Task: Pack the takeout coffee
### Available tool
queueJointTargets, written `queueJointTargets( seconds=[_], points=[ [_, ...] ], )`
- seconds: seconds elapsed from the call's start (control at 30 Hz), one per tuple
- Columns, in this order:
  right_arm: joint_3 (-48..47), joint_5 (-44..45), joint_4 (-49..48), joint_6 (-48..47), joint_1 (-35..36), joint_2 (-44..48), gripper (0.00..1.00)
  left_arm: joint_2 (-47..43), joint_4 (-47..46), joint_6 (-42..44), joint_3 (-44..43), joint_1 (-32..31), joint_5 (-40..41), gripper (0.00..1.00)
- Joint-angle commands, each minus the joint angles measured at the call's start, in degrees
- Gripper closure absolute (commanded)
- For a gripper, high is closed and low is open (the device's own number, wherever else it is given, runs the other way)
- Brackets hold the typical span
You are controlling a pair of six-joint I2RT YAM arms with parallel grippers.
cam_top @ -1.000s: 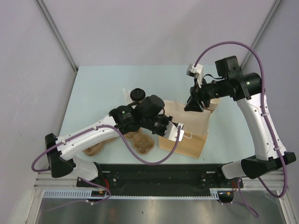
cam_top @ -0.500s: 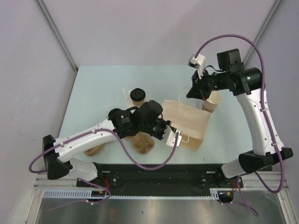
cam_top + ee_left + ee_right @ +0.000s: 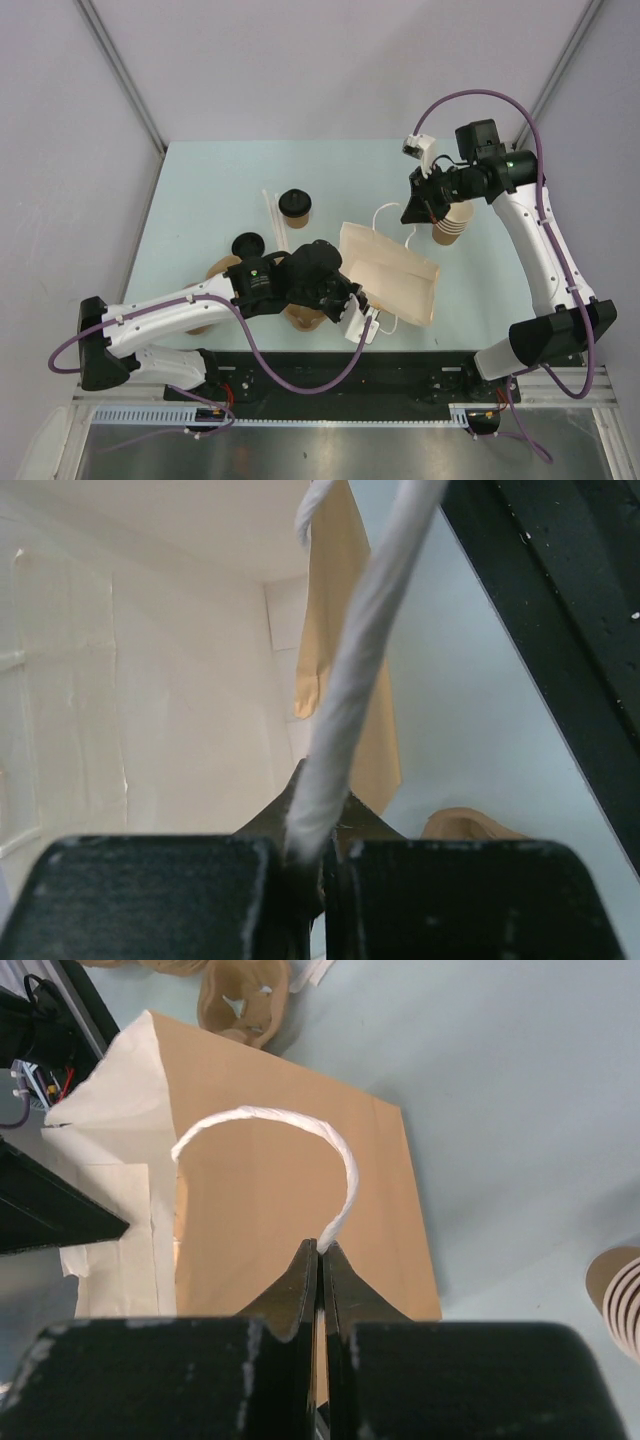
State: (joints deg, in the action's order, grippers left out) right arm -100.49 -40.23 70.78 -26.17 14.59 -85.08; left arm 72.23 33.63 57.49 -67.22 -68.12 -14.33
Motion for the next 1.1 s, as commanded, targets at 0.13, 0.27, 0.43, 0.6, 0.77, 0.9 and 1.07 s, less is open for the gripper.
queueJointTargets(
  seconds=[0.13, 0.27, 0.43, 0.6, 0.77, 0.9, 1.07],
  points=[
    [7.5, -3.1, -1.6, -0.5, -0.4, -0.4, 1.00, 0.0, 0.3, -0.4, 1.7, -0.2, 0.6, 1.00],
    [10.2, -3.7, -1.5, -0.8, -0.1, -0.5, 1.00, 0.3, -0.1, -1.3, 1.7, -0.2, 1.0, 1.00],
    [10.5, -3.4, -2.0, -1.0, 0.0, -1.0, 1.00, 0.6, -0.3, -2.4, 1.3, -0.2, 1.5, 1.00],
    [6.5, -3.1, -0.9, -0.7, -0.9, -1.8, 0.99, 1.8, -0.6, -4.8, -0.6, -0.1, 3.7, 0.93],
    [1.6, -4.7, -1.2, 0.3, -2.8, -1.6, 0.98, 2.4, 1.4, -9.2, -4.7, 1.1, 2.3, 0.68],
    [0.8, -4.2, -1.5, 0.6, -3.1, -1.1, 0.97, 0.9, 0.0, -12.8, -6.3, 1.6, 0.4, 0.45],
    [0.9, -3.5, -1.4, 0.6, -3.2, -0.9, 0.97, -0.6, 0.0, -17.4, -9.8, 2.4, -2.3, 0.18]
  ],
)
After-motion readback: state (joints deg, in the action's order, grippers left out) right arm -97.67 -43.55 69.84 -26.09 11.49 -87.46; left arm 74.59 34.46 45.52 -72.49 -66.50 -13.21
